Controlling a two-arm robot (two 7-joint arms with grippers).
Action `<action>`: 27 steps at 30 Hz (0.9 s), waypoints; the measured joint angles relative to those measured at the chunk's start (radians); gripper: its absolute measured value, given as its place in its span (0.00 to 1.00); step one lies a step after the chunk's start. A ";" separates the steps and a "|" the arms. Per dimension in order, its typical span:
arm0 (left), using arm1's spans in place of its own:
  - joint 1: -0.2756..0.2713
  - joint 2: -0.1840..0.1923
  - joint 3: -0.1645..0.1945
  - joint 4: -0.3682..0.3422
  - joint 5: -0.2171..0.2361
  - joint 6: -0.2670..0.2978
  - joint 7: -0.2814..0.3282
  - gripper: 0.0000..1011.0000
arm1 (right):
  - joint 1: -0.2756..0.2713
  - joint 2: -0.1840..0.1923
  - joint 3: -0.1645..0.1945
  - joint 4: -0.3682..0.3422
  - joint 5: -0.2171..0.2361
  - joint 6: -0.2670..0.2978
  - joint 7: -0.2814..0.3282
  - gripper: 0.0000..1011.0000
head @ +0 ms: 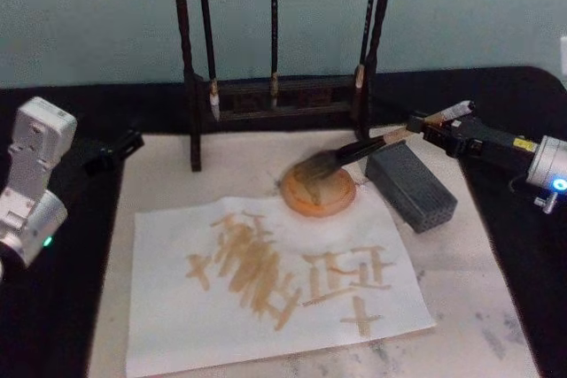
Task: Pick up the brush from the inkstone, write on the paper, then place the brush back to its original position.
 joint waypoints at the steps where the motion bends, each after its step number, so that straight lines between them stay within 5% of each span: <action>1: 0.000 0.000 0.000 0.000 0.000 0.000 0.000 0.99 | -0.001 0.001 0.000 -0.001 0.001 0.001 0.000 0.16; 18: 0.000 0.000 0.000 0.000 0.000 0.000 0.000 0.99 | -0.027 0.035 0.004 -0.070 0.023 0.011 0.010 0.16; 27: 0.000 0.000 0.000 0.000 0.000 0.000 0.000 0.99 | -0.023 0.035 -0.006 -0.043 0.026 0.010 0.017 0.16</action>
